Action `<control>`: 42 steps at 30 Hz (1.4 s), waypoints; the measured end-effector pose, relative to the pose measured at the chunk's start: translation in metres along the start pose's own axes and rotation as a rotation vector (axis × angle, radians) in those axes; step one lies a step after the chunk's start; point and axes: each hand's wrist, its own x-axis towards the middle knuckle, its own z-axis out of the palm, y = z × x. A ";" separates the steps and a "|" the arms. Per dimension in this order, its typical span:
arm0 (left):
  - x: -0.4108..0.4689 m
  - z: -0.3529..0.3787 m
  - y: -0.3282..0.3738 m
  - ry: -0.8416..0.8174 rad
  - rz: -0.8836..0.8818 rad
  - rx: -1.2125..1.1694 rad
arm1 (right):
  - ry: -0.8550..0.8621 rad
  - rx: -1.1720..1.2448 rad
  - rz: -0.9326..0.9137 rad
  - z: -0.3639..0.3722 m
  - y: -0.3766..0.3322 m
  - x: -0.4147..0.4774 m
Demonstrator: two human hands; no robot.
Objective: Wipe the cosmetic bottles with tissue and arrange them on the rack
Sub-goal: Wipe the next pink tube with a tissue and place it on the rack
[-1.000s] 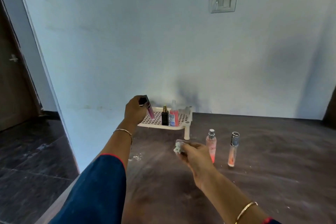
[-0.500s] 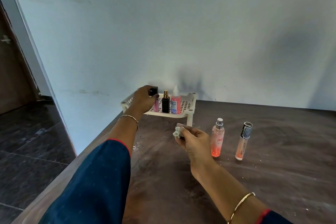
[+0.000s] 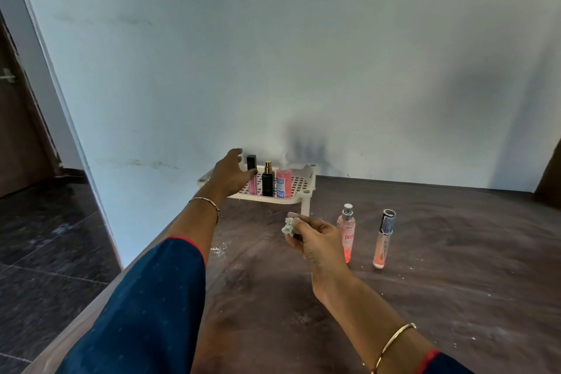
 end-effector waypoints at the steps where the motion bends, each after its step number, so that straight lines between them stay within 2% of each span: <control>1: -0.005 -0.003 0.004 0.012 0.006 0.017 | -0.003 -0.002 -0.002 -0.001 -0.003 -0.004; 12: -0.084 -0.020 0.060 0.033 0.186 -0.046 | 0.120 -0.042 -0.035 -0.044 -0.022 -0.065; 16: -0.119 -0.005 0.080 -0.043 0.232 -0.030 | 0.156 0.001 -0.024 -0.068 -0.028 -0.087; 25: -0.154 0.041 0.131 -0.074 0.278 0.050 | 0.216 0.135 -0.021 -0.120 -0.039 -0.113; 31: -0.155 0.071 0.159 0.013 0.300 0.314 | 0.240 0.171 -0.014 -0.146 -0.046 -0.107; 36: -0.143 0.098 0.159 -0.220 0.313 0.483 | 0.293 0.146 -0.056 -0.159 -0.046 -0.098; 42: -0.136 0.114 0.161 -0.225 0.375 0.514 | 0.354 0.120 -0.079 -0.164 -0.042 -0.090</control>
